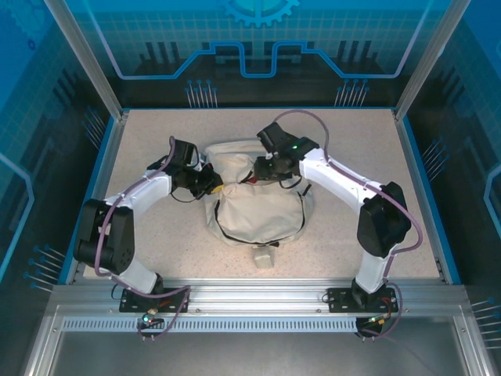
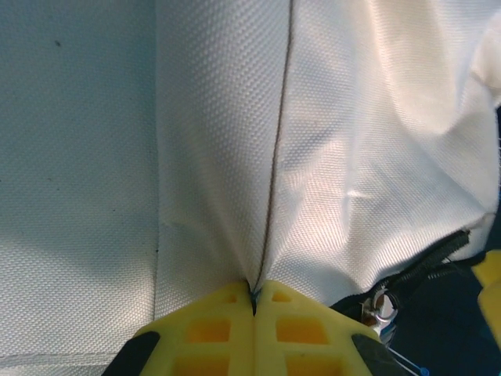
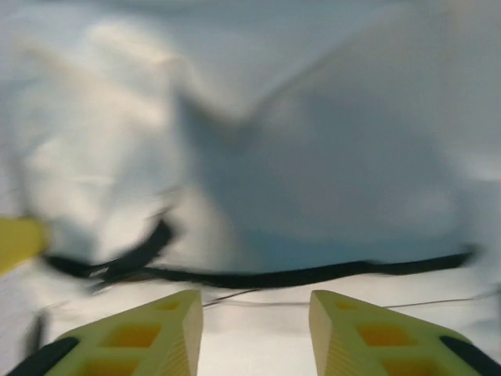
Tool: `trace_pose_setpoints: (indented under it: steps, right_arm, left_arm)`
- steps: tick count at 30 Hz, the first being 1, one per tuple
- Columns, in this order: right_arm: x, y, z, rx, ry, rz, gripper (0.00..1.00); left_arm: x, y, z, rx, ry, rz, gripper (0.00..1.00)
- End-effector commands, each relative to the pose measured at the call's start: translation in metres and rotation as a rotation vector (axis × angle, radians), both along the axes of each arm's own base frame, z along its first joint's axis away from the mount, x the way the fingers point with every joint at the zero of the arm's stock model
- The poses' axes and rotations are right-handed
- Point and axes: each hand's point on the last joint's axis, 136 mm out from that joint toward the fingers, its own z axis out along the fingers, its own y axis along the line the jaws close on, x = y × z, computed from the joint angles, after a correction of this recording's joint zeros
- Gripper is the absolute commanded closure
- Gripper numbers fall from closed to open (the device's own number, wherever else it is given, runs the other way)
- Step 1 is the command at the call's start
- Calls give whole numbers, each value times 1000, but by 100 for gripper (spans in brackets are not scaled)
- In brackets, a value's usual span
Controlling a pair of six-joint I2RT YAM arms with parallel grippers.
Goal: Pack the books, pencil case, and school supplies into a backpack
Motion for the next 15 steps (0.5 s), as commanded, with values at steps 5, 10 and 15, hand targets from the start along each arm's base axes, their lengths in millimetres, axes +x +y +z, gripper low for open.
trace_pose_setpoints:
  steps: [5,10,15]
  right_arm:
    - [-17,30,0,253,186,-166,56]
    - [-12,42,-2,300,208,-159,54]
    - [-6,48,-8,298,222,-165,62]
  left_arm:
    - [-13,-15,31,-117,-150,-125,100]
    - [-17,-17,32,-131,-169,-144,100]
    - [-17,-19,36,-142,-191,-155,100]
